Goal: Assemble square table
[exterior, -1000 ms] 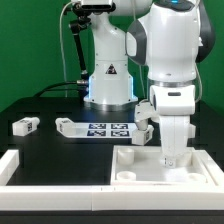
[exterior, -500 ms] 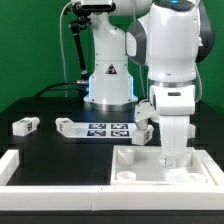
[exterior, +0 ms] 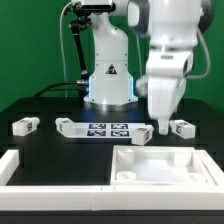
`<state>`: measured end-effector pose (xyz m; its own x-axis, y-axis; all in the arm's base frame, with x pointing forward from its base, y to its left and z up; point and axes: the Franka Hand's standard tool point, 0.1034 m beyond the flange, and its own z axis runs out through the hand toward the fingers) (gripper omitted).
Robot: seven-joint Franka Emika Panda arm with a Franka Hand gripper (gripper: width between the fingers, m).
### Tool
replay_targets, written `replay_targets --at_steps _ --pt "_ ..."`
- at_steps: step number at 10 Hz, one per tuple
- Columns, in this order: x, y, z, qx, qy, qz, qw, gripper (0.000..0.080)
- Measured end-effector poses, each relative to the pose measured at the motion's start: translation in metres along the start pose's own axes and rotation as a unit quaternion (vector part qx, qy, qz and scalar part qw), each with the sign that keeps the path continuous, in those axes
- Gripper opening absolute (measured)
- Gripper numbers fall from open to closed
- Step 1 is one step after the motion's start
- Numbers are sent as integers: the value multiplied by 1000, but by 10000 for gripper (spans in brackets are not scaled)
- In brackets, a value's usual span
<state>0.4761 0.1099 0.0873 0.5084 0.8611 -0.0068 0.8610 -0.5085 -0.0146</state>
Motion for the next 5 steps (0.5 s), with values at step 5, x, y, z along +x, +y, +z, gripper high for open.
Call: replay_targets --at_steps 5 --pt "4 -4 2 1 0 153 988 649"
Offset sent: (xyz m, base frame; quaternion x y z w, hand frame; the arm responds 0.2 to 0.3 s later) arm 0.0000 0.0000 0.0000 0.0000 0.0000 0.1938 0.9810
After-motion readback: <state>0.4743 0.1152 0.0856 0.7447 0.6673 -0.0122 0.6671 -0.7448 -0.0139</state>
